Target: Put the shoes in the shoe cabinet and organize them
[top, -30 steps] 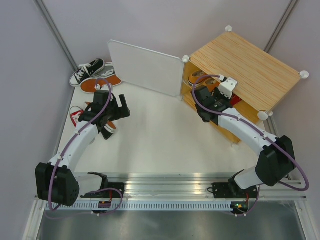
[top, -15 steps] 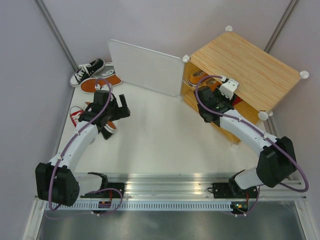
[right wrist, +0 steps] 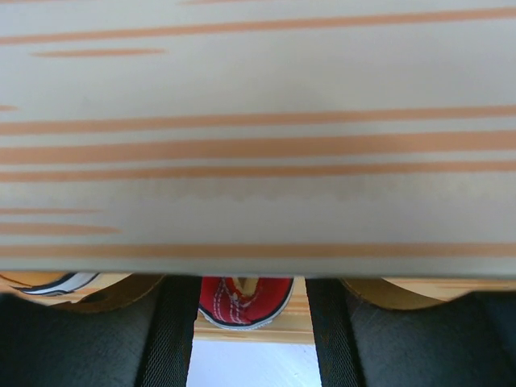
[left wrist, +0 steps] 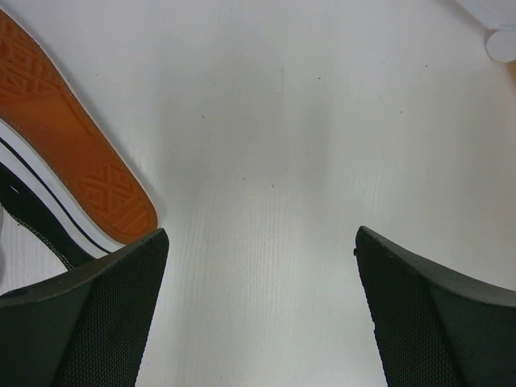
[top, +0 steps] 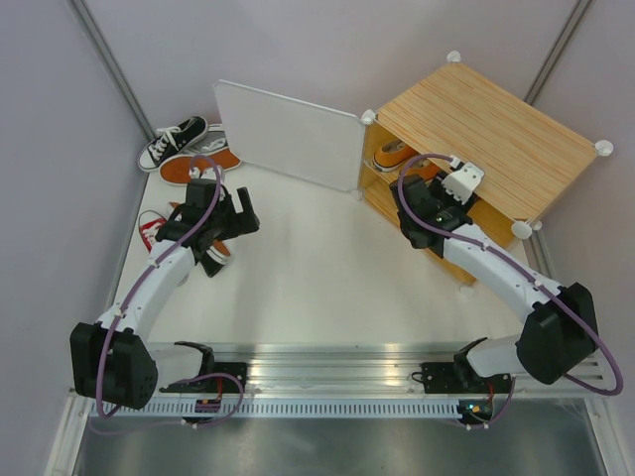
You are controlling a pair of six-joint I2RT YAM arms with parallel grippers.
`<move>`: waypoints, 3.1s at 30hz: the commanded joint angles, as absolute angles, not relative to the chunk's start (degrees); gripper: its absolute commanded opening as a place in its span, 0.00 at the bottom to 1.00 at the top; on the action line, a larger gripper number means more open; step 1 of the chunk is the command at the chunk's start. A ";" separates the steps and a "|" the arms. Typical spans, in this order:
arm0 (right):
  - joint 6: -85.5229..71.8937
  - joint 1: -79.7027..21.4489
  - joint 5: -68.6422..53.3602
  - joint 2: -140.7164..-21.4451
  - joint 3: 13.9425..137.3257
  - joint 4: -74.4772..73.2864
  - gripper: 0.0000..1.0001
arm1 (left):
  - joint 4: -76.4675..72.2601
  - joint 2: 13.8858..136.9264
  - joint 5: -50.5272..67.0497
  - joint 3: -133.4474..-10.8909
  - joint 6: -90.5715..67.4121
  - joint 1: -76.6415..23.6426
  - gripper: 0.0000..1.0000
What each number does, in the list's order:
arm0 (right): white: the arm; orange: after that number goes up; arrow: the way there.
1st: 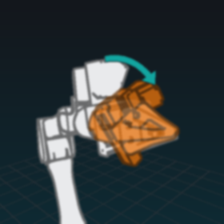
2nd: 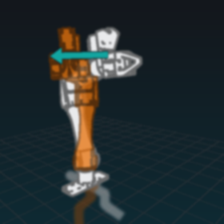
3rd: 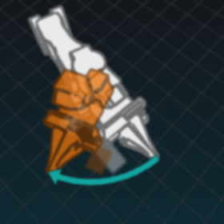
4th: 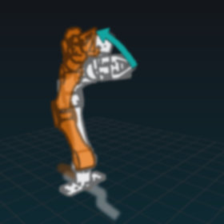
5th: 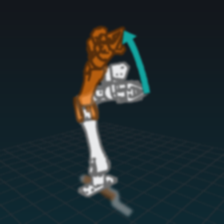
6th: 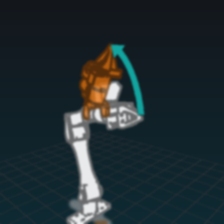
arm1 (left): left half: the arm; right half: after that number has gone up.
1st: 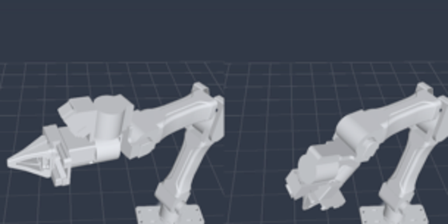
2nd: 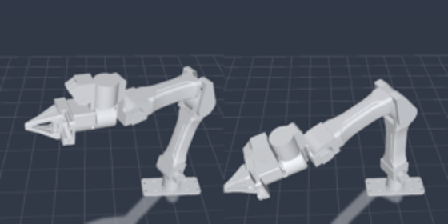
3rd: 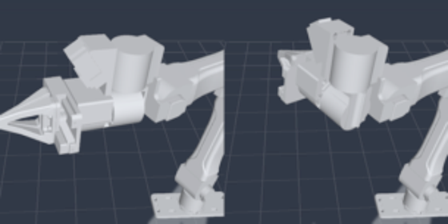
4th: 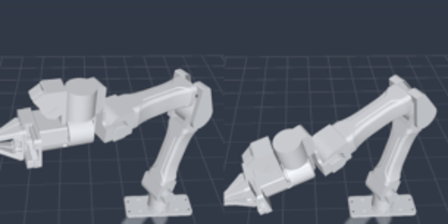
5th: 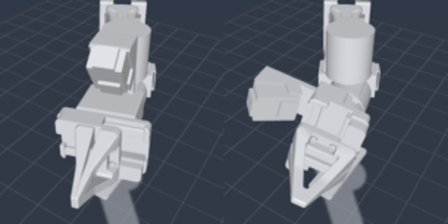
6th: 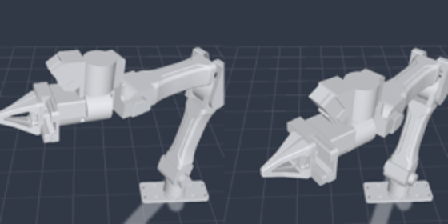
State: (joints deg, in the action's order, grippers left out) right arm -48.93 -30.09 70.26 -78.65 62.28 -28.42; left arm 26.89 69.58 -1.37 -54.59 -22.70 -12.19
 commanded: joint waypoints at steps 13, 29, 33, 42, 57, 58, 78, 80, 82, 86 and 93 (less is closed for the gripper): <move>-51.51 -27.78 67.06 -82.35 59.15 -27.42 0.49 | 26.37 68.47 -1.05 -56.51 -24.26 -12.13 1.00; -27.80 -26.54 62.50 -79.37 56.26 -7.40 0.01 | 26.45 68.12 -1.32 -56.60 -24.08 -12.13 1.00; -25.67 -26.37 61.18 -78.92 55.81 -0.54 0.01 | 26.37 67.94 -1.58 -56.60 -24.08 -12.13 1.00; -28.21 -25.49 60.82 -81.30 58.27 4.48 0.01 | 26.63 67.33 -1.85 -56.43 -23.91 -12.13 1.00; -37.44 -23.73 50.81 -80.95 53.97 13.26 0.01 | 26.63 67.15 -1.58 -56.34 -23.99 -12.13 1.00; -37.27 -23.64 50.19 -80.77 53.27 14.14 0.01 | 26.63 67.24 -1.58 -56.34 -24.08 -12.13 1.00; -40.78 -22.24 44.65 -78.14 56.16 1.50 0.76 | 26.54 67.32 -1.41 -56.34 -24.08 -12.13 1.00; -40.78 -22.24 43.86 -77.70 56.86 0.18 0.80 | 26.63 67.32 -1.49 -56.34 -24.08 -12.13 1.00; -40.69 -22.32 43.51 -77.08 57.83 -2.98 0.84 | 26.63 67.33 -1.58 -56.34 -24.17 -12.13 1.00; -41.31 -22.41 42.10 -76.91 60.12 -10.52 0.90 | 26.63 67.50 -1.58 -56.34 -24.08 -12.13 1.00; -41.14 -22.41 37.89 -74.53 59.86 -16.17 0.95 | 26.54 67.85 -1.50 -56.34 -24.08 -12.13 1.00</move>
State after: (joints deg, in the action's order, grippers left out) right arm -40.12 -22.35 40.93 -76.84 58.30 -12.03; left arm 26.96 68.60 -1.41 -54.59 -22.70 -12.19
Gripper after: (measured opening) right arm 0.945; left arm 0.995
